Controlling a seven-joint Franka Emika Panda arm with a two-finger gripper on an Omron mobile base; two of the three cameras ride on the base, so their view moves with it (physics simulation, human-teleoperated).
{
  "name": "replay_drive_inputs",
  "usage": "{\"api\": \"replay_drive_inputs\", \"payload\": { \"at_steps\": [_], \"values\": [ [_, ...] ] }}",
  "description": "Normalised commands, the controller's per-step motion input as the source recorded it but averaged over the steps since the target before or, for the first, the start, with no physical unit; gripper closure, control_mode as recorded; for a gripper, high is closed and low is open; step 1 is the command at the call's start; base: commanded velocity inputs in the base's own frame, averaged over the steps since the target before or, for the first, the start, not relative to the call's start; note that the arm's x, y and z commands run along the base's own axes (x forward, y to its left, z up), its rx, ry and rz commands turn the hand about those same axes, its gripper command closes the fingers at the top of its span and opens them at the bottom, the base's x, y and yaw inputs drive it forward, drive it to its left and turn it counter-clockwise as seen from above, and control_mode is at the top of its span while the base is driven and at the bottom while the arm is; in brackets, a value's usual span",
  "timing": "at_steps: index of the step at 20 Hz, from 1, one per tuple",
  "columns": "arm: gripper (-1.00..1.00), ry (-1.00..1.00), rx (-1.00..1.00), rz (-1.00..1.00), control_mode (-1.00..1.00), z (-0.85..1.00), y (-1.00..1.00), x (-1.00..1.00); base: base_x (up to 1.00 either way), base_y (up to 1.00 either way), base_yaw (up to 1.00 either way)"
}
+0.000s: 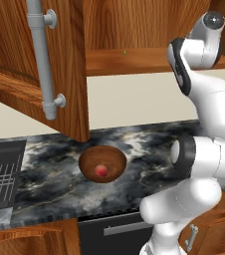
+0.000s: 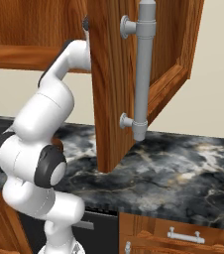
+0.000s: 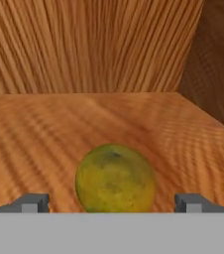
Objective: Open the cabinet. Pick the peach and orange from the cabinet and place them into the bowl. Then close the cabinet.
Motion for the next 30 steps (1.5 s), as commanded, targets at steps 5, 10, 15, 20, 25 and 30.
{"api": "replay_drive_inputs", "payload": {
  "at_steps": [5, 10, 15, 20, 25, 30],
  "values": [
    [-1.00, 0.05, 0.00, 0.00, -1.00, 0.00, -0.15, 0.27, 0.00, 0.00, 0.00],
    [-1.00, 0.03, 0.00, 0.00, -1.00, -0.01, -0.09, 0.23, 0.00, 0.00, 0.00],
    [-1.00, 0.02, 0.00, 0.00, -1.00, -0.02, 0.00, 0.04, 0.00, 0.00, 0.00],
    [1.00, 0.05, 0.00, 0.00, -1.00, -0.02, 0.00, 0.00, 0.00, 0.00, 0.00],
    [1.00, 0.08, 0.01, 0.00, -1.00, -0.15, 0.00, 0.00, 0.00, 0.00, 0.00],
    [1.00, 0.09, 0.01, 0.00, -1.00, -0.19, 0.00, 0.00, 0.00, 0.00, 0.00]
  ]
}}
